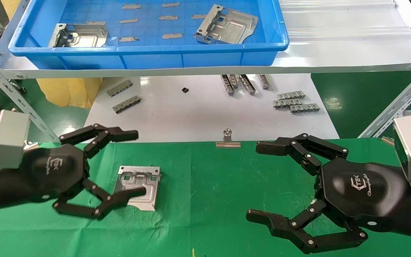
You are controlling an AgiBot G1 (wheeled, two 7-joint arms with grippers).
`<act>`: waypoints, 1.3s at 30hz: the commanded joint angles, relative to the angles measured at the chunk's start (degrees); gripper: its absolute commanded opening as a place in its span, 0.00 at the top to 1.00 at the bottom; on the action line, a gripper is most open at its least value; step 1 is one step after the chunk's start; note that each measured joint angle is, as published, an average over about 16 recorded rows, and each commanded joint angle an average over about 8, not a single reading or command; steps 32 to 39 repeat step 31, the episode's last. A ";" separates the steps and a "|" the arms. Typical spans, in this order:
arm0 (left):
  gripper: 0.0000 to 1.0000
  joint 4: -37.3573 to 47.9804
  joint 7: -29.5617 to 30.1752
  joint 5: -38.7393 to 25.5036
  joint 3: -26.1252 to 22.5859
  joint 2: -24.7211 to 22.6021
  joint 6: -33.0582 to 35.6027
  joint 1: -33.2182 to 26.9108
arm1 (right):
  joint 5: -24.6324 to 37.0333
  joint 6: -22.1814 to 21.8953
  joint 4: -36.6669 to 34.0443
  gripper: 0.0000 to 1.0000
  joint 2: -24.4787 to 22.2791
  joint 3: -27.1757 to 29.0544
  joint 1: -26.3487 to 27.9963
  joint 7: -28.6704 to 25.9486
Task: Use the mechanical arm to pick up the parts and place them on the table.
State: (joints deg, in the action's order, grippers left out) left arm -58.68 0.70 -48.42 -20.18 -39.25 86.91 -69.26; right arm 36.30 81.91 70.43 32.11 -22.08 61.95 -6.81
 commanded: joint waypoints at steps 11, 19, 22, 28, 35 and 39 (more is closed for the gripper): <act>0.00 -14.27 9.52 6.26 3.95 4.02 -1.13 7.33 | 0.00 0.00 0.00 0.00 0.00 0.00 0.00 0.00; 0.00 -17.25 10.87 7.65 4.80 4.86 -1.40 8.85 | -0.02 -0.01 -0.01 0.00 0.00 0.00 -0.01 0.00; 0.00 -16.73 10.68 7.46 4.70 4.75 -1.40 8.62 | -0.02 -0.02 -0.02 0.00 0.00 0.00 -0.01 0.00; 0.00 -15.96 10.41 7.08 4.48 4.54 -1.34 8.26 | -0.01 -0.01 -0.01 0.00 0.00 0.00 -0.01 0.00; 0.00 -15.82 10.35 7.00 4.43 4.50 -1.32 8.19 | -0.01 -0.01 -0.01 0.00 0.00 0.00 -0.01 0.00; 0.00 -15.82 10.35 7.00 4.43 4.50 -1.32 8.19 | -0.01 -0.01 -0.01 0.00 0.00 0.00 -0.01 0.00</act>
